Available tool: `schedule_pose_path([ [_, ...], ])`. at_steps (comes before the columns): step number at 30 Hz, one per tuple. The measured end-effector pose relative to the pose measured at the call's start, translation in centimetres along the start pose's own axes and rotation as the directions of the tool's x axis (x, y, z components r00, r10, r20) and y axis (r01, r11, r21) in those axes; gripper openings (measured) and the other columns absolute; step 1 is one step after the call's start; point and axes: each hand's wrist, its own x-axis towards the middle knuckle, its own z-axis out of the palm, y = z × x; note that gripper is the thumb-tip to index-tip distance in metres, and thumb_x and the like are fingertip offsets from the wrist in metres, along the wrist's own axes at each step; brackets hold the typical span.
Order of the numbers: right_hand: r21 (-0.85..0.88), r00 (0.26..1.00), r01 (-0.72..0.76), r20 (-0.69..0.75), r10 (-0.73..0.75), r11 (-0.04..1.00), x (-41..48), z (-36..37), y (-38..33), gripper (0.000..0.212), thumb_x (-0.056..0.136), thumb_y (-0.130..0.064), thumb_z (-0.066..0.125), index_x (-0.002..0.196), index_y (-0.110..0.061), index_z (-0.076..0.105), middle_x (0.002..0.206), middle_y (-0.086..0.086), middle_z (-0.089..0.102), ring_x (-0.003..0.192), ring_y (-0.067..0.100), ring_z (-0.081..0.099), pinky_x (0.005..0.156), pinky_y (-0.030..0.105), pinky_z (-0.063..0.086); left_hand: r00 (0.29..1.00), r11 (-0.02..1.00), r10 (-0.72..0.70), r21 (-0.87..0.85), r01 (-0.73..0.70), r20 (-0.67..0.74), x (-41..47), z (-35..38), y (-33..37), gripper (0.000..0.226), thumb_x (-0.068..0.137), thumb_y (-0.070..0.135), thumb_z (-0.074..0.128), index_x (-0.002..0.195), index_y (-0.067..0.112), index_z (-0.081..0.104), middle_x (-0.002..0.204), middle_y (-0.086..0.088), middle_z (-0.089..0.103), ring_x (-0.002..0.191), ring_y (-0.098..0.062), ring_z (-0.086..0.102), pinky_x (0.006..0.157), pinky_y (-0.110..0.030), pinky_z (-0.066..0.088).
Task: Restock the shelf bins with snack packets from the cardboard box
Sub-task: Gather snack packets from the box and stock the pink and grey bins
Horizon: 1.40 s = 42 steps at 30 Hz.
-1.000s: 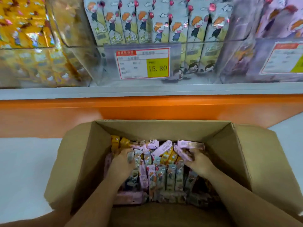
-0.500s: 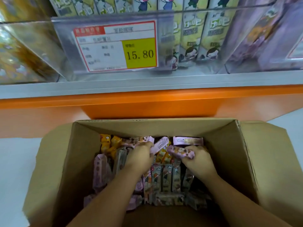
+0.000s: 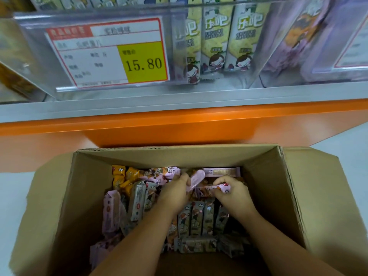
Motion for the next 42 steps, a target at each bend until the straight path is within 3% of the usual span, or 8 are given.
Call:
schedule_pose_path([
  [7,0.124,1.0,0.003,0.002,-0.003,0.992,-1.4,-1.6,-2.2,0.034,0.08,-0.006,0.068,0.108,-0.021,0.056,0.087,-0.001,0.065,0.068,0.011,0.06,0.06,0.025,0.049,0.994,0.953,-0.101,-0.284,0.108,0.039,-1.5,-0.9,0.5,0.064,0.086,0.017,0.065,0.142,0.017,0.034,0.135,-0.01,0.047,0.108,-0.018,0.054,0.084,-0.027,0.048],
  [12,0.111,0.989,0.146,-0.004,-0.147,0.983,-2.8,-4.4,-5.4,0.038,0.08,-0.01,0.072,0.111,-0.021,0.054,0.088,-0.004,0.062,0.067,0.004,0.055,0.053,0.01,0.041,0.993,0.908,-0.103,-0.413,0.071,-0.055,-3.6,-4.4,2.0,0.032,0.091,0.027,0.057,0.118,0.009,0.059,0.09,0.001,0.059,0.079,-0.012,0.054,0.068,-0.024,0.04],
  [19,-0.01,0.906,0.423,0.006,-0.423,0.906,-7.0,-9.9,-12.5,0.03,0.076,-0.012,0.076,0.097,-0.02,0.057,0.08,-0.012,0.061,0.07,0.006,0.056,0.061,0.01,0.041,0.946,0.883,0.109,-0.408,-0.234,-0.305,-10.1,-11.5,6.1,0.027,0.091,0.024,0.055,0.118,0.024,0.052,0.099,0.003,0.057,0.065,-0.007,0.053,0.051,-0.017,0.039],
  [26,-0.126,0.792,0.61,0.079,-0.606,0.782,-13.6,-17.5,-18.6,0.029,0.082,-0.024,0.073,0.107,-0.018,0.062,0.085,-0.012,0.06,0.075,0.004,0.058,0.069,0.024,0.042,0.867,0.798,0.302,-0.392,-0.457,-0.395,-17.4,-17.2,11.1,0.024,0.089,0.033,0.064,0.109,0.032,0.052,0.102,0.018,0.056,0.062,-0.005,0.067,0.063,-0.019,0.054],
  [31,-0.081,0.739,0.659,-0.118,-0.664,0.748,-16.2,-23.1,-20.3,0.053,0.079,-0.035,0.072,0.127,-0.03,0.049,0.06,-0.015,0.042,0.05,0.0,0.044,0.054,0.013,0.034,0.777,0.676,0.41,-0.413,-0.611,-0.479,-21.2,-21.7,15.0,0.026,0.09,0.015,0.063,0.11,0.028,0.055,0.109,0.002,0.06,0.076,-0.015,0.071,0.072,-0.027,0.058],
  [34,0.083,0.69,0.709,-0.288,-0.664,0.7,-16.0,-25.7,-20.4,0.06,0.069,-0.045,0.073,0.124,-0.026,0.056,0.093,-0.004,0.066,0.073,0.013,0.067,0.075,0.032,0.053,0.708,0.592,0.446,-0.413,-0.692,-0.547,-22.3,-24.0,17.4,0.029,0.091,0.005,0.058,0.111,0.026,0.054,0.103,0.012,0.061,0.08,-0.014,0.071,0.074,-0.025,0.058],
  [36,0.143,0.648,0.743,-0.397,-0.65,0.654,-15.9,-27.2,-20.6,0.046,0.076,-0.033,0.074,0.119,-0.027,0.058,0.097,0.002,0.066,0.076,0.023,0.068,0.077,0.038,0.055,0.673,0.569,0.472,-0.386,-0.726,-0.57,-22.6,-25.4,18.9,0.032,0.092,0.003,0.057,0.106,0.032,0.055,0.107,0.018,0.058,0.08,-0.01,0.069,0.077,-0.025,0.057],
  [42,0.171,0.562,0.787,-0.594,-0.575,0.593,-15.4,-30.6,-19.5,0.031,0.087,-0.009,0.066,0.11,-0.028,0.056,0.091,0.002,0.063,0.051,0.007,0.059,0.056,0.017,0.048,0.684,0.641,0.434,-0.333,-0.692,-0.586,-20.7,-27.4,22.6,0.014,0.088,0.019,0.066,0.087,0.032,0.062,0.1,-0.001,0.059,0.069,-0.006,0.063,0.084,-0.039,0.057],
])
